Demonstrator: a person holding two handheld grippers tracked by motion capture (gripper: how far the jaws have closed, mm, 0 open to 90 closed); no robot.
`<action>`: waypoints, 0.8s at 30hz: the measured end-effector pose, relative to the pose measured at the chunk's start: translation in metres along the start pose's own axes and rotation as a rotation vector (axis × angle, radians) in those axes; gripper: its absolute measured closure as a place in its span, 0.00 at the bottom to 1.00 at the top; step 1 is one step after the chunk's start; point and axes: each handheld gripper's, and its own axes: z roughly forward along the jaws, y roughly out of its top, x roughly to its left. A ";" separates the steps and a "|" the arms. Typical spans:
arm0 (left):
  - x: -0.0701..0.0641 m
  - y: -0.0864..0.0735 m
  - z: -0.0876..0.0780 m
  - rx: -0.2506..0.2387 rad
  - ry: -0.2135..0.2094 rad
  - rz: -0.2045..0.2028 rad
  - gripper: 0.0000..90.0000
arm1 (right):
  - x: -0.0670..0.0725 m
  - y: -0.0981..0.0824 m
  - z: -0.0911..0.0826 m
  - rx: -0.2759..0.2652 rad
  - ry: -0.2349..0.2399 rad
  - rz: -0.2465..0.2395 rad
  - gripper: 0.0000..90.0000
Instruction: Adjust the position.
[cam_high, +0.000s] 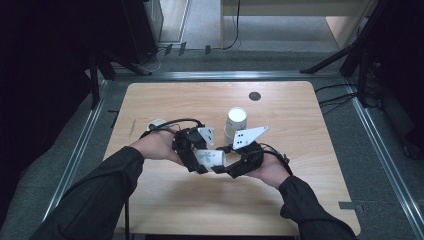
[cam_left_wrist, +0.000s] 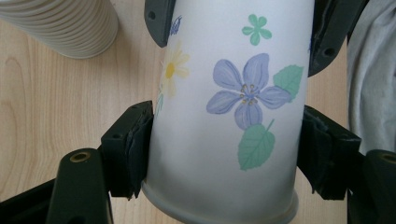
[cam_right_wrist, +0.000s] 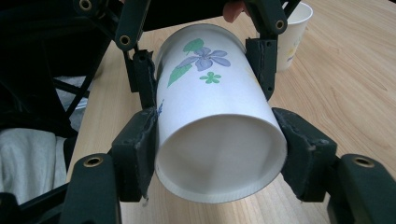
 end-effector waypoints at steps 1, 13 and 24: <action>0.000 0.000 0.000 0.000 -0.001 -0.001 0.30 | 0.000 0.000 0.000 0.001 0.000 0.003 0.40; 0.001 -0.001 -0.002 -0.035 -0.006 -0.016 0.28 | 0.000 0.002 -0.003 -0.006 -0.001 -0.005 0.40; 0.002 -0.005 -0.003 -0.117 -0.003 -0.058 0.11 | -0.003 0.003 -0.013 -0.029 -0.018 -0.004 0.40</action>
